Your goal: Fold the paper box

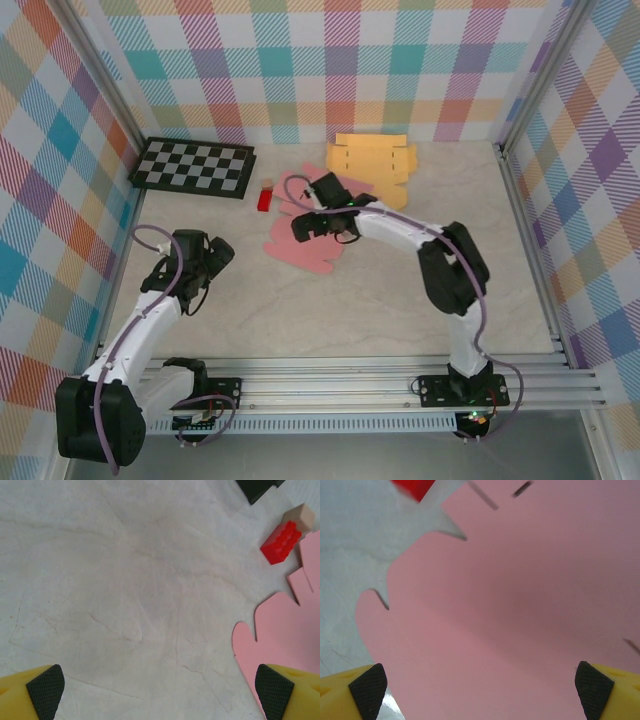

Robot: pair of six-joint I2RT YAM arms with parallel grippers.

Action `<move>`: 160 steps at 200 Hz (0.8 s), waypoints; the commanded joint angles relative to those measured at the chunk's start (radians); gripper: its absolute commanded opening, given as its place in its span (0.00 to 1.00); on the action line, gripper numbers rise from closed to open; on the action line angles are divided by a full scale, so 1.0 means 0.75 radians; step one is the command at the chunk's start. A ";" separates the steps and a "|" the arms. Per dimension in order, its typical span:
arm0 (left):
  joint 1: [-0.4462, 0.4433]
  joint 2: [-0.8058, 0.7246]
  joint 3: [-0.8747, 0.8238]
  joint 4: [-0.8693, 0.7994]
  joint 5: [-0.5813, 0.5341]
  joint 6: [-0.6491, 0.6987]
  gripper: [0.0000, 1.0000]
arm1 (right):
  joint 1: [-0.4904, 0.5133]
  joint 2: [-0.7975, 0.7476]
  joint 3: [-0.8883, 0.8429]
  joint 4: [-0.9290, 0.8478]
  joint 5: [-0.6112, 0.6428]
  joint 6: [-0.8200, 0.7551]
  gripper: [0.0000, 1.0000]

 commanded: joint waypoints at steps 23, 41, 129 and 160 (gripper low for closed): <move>-0.013 -0.027 -0.037 -0.044 0.019 0.016 1.00 | 0.061 0.256 0.274 -0.229 -0.048 -0.054 1.00; -0.014 -0.037 -0.027 -0.056 0.039 0.016 1.00 | 0.079 0.269 0.236 -0.228 -0.052 -0.060 1.00; -0.015 -0.060 -0.047 0.025 0.150 0.050 1.00 | 0.170 -0.313 -0.721 -0.009 -0.209 -0.063 1.00; -0.045 0.020 -0.118 0.321 0.397 0.050 1.00 | 0.202 -0.575 -0.986 0.005 -0.322 -0.099 1.00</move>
